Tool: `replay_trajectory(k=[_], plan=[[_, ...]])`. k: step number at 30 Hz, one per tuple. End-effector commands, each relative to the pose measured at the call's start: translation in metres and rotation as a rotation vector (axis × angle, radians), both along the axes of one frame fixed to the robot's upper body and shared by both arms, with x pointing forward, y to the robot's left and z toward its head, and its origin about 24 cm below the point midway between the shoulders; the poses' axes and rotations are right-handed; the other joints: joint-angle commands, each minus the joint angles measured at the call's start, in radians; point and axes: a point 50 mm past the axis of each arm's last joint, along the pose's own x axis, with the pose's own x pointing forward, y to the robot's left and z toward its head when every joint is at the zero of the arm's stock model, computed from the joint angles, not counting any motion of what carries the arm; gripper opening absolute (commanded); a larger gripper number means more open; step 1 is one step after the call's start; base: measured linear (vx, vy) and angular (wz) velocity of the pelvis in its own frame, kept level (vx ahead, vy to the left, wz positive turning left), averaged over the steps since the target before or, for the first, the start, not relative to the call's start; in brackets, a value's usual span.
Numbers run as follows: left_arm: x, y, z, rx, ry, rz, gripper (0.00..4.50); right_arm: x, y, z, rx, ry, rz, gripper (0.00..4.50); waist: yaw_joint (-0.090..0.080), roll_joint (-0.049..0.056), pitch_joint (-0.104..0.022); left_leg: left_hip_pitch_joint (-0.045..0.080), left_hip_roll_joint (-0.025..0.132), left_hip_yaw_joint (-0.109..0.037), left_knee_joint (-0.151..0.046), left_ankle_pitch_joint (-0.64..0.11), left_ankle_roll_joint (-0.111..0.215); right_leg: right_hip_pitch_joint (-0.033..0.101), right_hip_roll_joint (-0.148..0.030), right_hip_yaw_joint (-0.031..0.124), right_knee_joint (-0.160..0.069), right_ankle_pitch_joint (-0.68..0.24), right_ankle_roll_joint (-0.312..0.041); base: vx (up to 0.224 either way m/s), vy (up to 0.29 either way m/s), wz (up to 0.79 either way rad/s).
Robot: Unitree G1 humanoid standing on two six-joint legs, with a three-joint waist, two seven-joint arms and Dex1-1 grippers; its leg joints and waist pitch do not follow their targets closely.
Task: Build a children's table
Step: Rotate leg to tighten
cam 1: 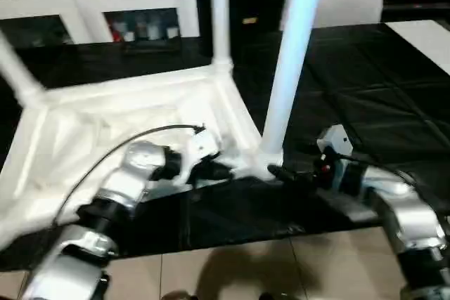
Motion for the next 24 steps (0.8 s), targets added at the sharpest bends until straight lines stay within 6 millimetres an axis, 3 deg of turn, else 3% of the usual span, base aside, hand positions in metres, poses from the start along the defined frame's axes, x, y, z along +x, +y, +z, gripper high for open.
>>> replay_trajectory(k=[1, 6, 7, 9, 14, 15, 24], plan=[[-0.002, -0.007, 0.011, 0.005, -0.016, -0.148, 0.00, -0.002, 0.007, 0.005, -0.026, -0.014, 0.115, 4.44, 0.005, -0.019, -0.075, 0.008, 0.081, -0.025, -0.062, -0.060, 0.121, 0.056, -0.106, 0.085, -0.056, -0.270, -0.102, 0.000, 0.000, 0.00], [-0.004, -0.002, 0.014, 0.041, 0.014, -0.247, 0.00, -0.006, 0.014, 0.004, -0.055, 0.009, 0.268, 4.44, 0.019, -0.021, -0.074, 0.011, 0.086, -0.027, -0.065, -0.076, 0.107, 0.053, -0.108, 0.086, -0.058, -0.284, -0.101, 0.000, 0.000, 0.00], [-0.004, -0.001, 0.015, 0.054, 0.014, -0.272, 0.00, -0.006, 0.016, 0.003, -0.065, 0.012, 0.304, 4.17, 0.022, -0.024, -0.075, 0.010, 0.085, -0.027, -0.065, -0.080, 0.103, 0.055, -0.109, 0.086, -0.057, -0.286, -0.100, 0.000, 0.000, 0.00], [-0.004, -0.001, 0.016, 0.058, 0.012, -0.283, 0.00, -0.006, 0.017, 0.003, -0.069, 0.012, 0.320, 4.06, 0.027, -0.024, -0.074, 0.010, 0.084, -0.026, -0.065, -0.081, 0.098, 0.054, -0.111, 0.087, -0.057, -0.290, -0.100, 0.000, 0.000, 0.00], [-0.005, -0.003, 0.016, 0.084, 0.018, -0.340, 0.00, -0.003, 0.024, 0.000, -0.105, 0.015, 0.384, 3.71, 0.027, -0.028, -0.072, 0.010, 0.085, -0.027, -0.066, -0.078, 0.089, 0.054, -0.112, 0.088, -0.056, -0.293, -0.100, 0.000, 0.000, 0.00], [-0.005, -0.003, 0.017, 0.090, 0.017, -0.348, 0.00, -0.002, 0.025, 0.000, -0.103, 0.017, 0.389, 3.47, 0.029, -0.028, -0.073, 0.010, 0.086, -0.028, -0.066, -0.072, 0.090, 0.054, -0.112, 0.088, -0.053, -0.277, -0.105, 0.000, 0.000, 0.00], [-0.004, -0.006, 0.017, 0.094, 0.014, -0.377, 0.00, -0.001, 0.029, 0.000, -0.094, 0.043, 0.444, 3.18, 0.028, -0.032, -0.070, 0.009, 0.087, -0.028, -0.067, -0.072, 0.092, 0.056, -0.112, 0.088, -0.051, -0.268, -0.114, 0.000, 0.000, 0.00]])
